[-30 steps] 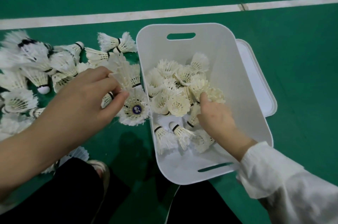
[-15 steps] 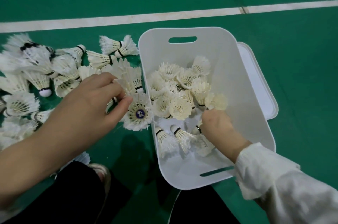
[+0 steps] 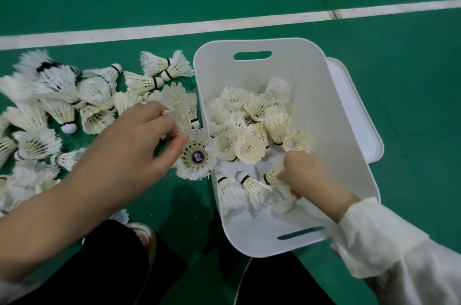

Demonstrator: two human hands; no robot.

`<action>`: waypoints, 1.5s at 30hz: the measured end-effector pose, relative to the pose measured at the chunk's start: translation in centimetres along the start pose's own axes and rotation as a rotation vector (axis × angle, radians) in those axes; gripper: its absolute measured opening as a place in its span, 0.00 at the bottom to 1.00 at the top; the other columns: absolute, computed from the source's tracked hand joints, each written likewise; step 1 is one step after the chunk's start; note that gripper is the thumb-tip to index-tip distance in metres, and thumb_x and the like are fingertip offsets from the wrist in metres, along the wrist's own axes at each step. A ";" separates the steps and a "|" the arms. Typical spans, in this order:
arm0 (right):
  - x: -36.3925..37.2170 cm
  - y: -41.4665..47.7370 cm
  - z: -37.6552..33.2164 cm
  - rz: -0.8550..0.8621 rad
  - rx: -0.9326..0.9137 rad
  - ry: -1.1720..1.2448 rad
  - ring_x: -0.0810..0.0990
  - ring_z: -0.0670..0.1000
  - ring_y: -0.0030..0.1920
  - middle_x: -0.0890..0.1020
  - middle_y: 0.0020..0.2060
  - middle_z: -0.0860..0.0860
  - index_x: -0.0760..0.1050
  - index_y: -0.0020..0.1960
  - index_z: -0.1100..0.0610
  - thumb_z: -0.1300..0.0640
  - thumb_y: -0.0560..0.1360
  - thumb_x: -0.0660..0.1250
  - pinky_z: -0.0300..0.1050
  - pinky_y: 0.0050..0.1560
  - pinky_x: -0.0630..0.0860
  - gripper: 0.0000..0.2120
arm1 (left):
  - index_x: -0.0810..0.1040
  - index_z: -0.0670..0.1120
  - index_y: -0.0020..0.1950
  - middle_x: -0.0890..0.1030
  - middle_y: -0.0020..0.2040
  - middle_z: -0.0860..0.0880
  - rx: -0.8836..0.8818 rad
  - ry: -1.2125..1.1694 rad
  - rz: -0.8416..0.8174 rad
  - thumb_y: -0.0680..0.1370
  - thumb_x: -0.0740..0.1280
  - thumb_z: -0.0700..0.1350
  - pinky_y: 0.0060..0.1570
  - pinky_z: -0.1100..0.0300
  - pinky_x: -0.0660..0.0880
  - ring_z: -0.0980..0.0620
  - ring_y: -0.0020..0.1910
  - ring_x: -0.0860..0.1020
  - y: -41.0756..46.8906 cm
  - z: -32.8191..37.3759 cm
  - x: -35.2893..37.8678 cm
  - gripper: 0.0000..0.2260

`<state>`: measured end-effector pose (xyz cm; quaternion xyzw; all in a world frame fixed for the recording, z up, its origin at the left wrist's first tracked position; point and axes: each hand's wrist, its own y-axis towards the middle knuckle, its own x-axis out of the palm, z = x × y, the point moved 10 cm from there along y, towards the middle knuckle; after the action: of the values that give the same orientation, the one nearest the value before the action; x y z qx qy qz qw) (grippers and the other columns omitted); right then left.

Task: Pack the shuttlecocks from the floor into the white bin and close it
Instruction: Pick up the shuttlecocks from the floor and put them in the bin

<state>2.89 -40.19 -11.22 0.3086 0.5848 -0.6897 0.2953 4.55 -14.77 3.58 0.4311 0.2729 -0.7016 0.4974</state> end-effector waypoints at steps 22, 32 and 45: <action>-1.7 -0.4 -1.1 0.207 -0.160 -0.003 0.74 0.58 0.41 0.74 0.42 0.55 0.60 0.64 0.58 0.65 0.74 0.62 0.47 0.36 0.66 0.21 | 0.73 0.48 0.37 0.72 0.40 0.53 -0.003 -0.002 0.004 0.75 0.55 0.56 0.40 0.59 0.66 0.53 0.42 0.71 0.0 0.3 0.3 0.15; -4.9 -2.3 -2.1 0.308 -0.210 0.052 0.79 0.60 0.47 0.81 0.49 0.54 0.68 0.62 0.55 0.59 0.78 0.56 0.51 0.44 0.77 0.13 | 0.73 0.48 0.37 0.72 0.40 0.52 -0.027 -0.009 0.022 0.75 0.57 0.55 0.39 0.62 0.61 0.53 0.42 0.69 0.0 -0.1 -0.8 0.14; -14.0 -12.7 -16.3 0.488 -0.821 0.211 0.77 0.53 0.44 0.67 0.56 0.48 0.71 0.56 0.50 0.42 0.73 0.63 0.47 0.37 0.74 0.17 | 0.75 0.47 0.40 0.73 0.40 0.52 -0.244 -0.022 0.157 0.78 0.60 0.53 0.38 0.55 0.70 0.50 0.40 0.73 0.7 -2.8 -3.5 0.12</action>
<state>3.33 -21.59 5.47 0.3630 0.7457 -0.2778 0.4847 6.58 -11.07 5.36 0.3795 0.3163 -0.6269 0.6024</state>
